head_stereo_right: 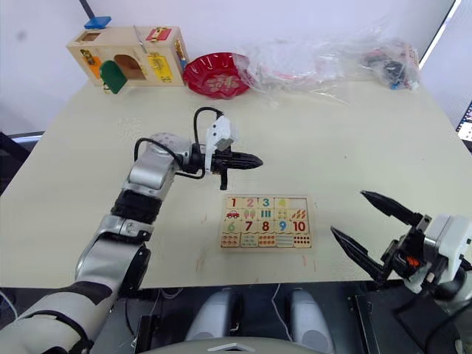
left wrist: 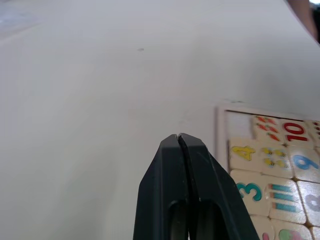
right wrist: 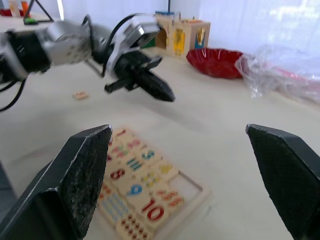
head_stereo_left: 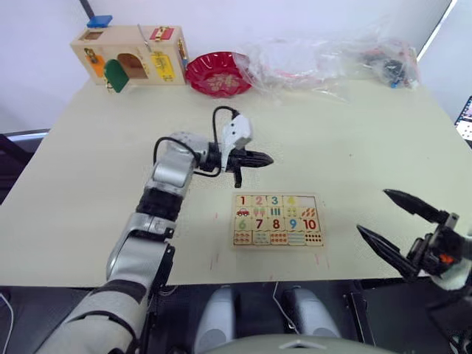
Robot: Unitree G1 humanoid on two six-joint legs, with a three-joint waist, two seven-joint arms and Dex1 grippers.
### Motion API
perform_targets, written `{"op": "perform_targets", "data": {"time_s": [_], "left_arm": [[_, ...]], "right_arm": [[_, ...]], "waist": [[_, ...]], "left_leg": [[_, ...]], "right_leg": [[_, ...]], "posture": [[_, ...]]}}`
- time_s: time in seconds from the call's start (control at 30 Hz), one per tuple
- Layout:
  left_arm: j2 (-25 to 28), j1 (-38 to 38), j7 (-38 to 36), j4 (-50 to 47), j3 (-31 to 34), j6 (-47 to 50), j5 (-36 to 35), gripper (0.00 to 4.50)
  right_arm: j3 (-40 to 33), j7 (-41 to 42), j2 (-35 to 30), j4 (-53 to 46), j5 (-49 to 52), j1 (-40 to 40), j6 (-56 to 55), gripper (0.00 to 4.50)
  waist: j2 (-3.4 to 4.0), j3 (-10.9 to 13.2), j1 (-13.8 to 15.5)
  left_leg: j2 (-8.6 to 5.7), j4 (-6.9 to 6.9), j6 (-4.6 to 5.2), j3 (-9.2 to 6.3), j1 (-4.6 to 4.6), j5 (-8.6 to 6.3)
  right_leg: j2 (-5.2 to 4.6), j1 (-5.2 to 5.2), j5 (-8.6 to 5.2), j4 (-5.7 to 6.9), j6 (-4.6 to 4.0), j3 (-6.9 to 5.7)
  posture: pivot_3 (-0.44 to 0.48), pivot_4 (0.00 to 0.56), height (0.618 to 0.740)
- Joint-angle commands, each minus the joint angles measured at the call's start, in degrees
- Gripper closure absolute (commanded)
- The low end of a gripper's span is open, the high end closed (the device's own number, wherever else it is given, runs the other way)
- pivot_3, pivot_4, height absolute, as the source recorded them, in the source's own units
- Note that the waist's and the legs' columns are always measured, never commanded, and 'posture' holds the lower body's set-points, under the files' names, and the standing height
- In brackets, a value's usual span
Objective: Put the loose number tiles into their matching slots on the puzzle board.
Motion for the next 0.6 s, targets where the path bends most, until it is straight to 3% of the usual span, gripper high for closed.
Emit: {"op": "perform_targets", "data": {"time_s": [0.03, 0.2, 0.37, 0.6], "left_arm": [[-1.7, 5.3, 11.3, -9.2, 8.1, 2.7, -4.3, 4.46], [-2.7, 15.9, 22.4, -18.7, 16.1, 3.4, -7.2, 4.46], [-0.6, 30.9, 25.5, -29.1, 25.1, 0.4, -10.7, 4.46], [2.4, 48.2, 25.0, -37.9, 34.4, 1.0, -18.9, 4.46]], "right_arm": [[3.9, -7.3, 3.4, 2.3, -6.2, -6.7, -2.0, 0.0], [8.7, -5.9, 5.3, 6.7, -5.2, -12.3, -1.7, 0.0], [8.8, 2.0, 2.8, 13.8, -3.1, -14.6, -2.7, 0.0], [3.4, 12.9, -2.8, 22.7, -1.4, -10.6, -4.4, 0.0]], "waist": [[-0.03, 0.0, 0.1], [-0.02, 0.0, 0.1], [-0.06, -0.1, -0.4], [-0.07, -0.1, 0.6]], "left_leg": [[-0.02, 0.04, 0.0, 0.0, -0.01, 0.0], [-0.02, 0.15, -0.01, 0.0, 0.0, 0.0], [0.0, 0.18, 0.0, 0.08, 0.05, 0.0], [0.06, 0.11, 0.0, 0.05, 0.1, -0.01]], "right_leg": [[-0.02, 0.0, -0.01, 0.03, 0.01, 0.0], [-0.03, -0.02, -0.01, 0.2, 0.01, 0.01], [-0.05, -0.01, -0.01, 0.23, 0.02, 0.08], [-0.11, 0.01, -0.02, 0.24, -0.01, 0.01]], "posture": [[0.0, 0.15, 0.74], [0.0, 0.15, 0.74], [0.0, 0.15, 0.74], [0.0, 0.15, 0.74]]}}
